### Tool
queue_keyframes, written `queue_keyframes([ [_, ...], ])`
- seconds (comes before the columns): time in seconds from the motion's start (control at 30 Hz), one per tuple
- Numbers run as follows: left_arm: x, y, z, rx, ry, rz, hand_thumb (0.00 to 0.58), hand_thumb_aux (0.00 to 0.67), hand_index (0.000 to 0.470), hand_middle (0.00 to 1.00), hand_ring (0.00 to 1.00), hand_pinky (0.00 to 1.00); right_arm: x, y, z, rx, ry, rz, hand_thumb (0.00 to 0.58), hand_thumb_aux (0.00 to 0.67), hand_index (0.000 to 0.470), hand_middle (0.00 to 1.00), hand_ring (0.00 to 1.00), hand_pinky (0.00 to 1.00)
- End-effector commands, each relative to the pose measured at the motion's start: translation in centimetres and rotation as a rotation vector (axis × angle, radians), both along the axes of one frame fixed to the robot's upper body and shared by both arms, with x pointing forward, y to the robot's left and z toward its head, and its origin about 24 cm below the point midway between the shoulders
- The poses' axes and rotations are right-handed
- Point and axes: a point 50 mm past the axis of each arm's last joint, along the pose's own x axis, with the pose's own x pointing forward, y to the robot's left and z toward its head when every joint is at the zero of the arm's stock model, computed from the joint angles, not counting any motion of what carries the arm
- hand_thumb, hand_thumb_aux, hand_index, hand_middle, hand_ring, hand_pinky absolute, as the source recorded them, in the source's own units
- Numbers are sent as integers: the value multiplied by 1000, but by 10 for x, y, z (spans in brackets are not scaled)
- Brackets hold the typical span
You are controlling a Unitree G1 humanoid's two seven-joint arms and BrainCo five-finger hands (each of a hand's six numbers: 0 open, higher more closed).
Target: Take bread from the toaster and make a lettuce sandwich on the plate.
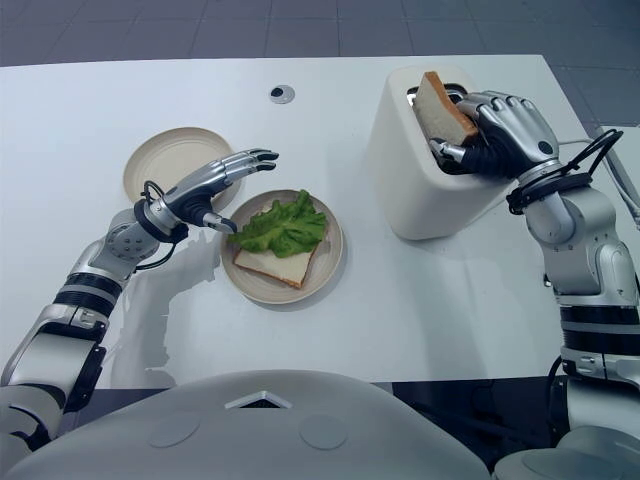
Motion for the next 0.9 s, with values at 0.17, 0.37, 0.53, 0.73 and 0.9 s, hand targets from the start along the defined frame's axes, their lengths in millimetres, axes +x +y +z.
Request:
queue_keyframes([
  [0.17,3,0,-1,20,1,5,0,0,0,0,0,0,1,-1,19,90,-125,-11,580,670,470,1000,1000,1000],
  [0.37,7,5,1,17,-8,32,0,0,0,0,0,0,-3,-1,55,238,-371,18,580,670,470,1000,1000,1000],
  [0.53,9,6,1,13,-16,44,0,0,0,0,0,0,-13,2,70,402,-464,95,580,670,470,1000,1000,1000],
  [0.73,11,15,11,-77,-46,69,0,0,0,0,0,0,-21,27,62,702,-293,330,580,670,470,1000,1000,1000],
  [0.9,10,16,15,-148,-31,58,0,0,0,0,0,0,-28,97,-5,1088,202,561,580,670,470,1000,1000,1000],
])
